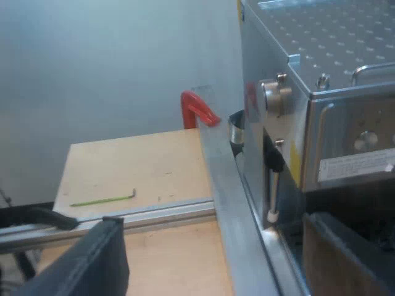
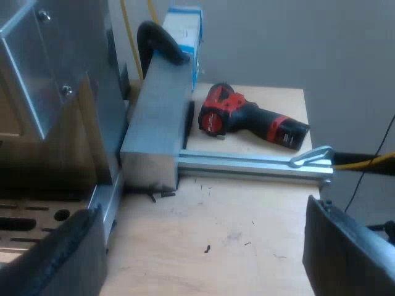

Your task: Grind coffee beans and then tamp

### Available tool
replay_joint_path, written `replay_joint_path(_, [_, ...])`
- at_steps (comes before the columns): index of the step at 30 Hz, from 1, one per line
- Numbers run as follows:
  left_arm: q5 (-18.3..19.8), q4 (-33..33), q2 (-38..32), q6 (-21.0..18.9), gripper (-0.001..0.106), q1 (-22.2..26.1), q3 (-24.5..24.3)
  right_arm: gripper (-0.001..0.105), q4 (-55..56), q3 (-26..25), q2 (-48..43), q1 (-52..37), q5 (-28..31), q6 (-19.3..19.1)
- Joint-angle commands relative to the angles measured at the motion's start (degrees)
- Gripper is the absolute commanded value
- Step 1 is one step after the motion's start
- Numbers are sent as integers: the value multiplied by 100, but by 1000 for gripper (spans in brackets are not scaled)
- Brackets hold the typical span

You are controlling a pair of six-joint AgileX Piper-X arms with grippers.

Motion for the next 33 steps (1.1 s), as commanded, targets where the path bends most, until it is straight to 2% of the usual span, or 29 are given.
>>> replay_joint_path(1, [-218,151,-281,-10,63,-15,-27,69,3,149,-332,8,-47,-6])
replay_joint_path(5, [-325,460,-851,153,63,-15,-27,69,29,490,-951,8,-51,33])
replay_joint_path(11, [-325,931,-1545,194,63,-15,-27,69,368,871,-1758,8,-220,502])
replay_joint_path(13, [-325,1149,-1756,194,63,-15,-27,69,616,903,-1778,8,-237,647])
replay_joint_path(16, [-325,1623,-2083,194,63,-15,-27,69,767,981,-1755,8,-283,634])
replay_joint_path(20, [-588,2379,-2235,194,63,-6,-31,69,561,987,-1755,8,-281,592])
replay_joint_path(21, [-658,2399,-2241,194,63,-6,29,69,507,987,-1755,8,-266,592])
replay_joint_path(25, [-701,2092,-2237,194,63,-6,245,69,220,1053,-1755,8,-266,592])
replay_joint_path(33, [-595,501,-2235,174,63,-6,1247,69,-483,1647,-1755,8,-276,592])
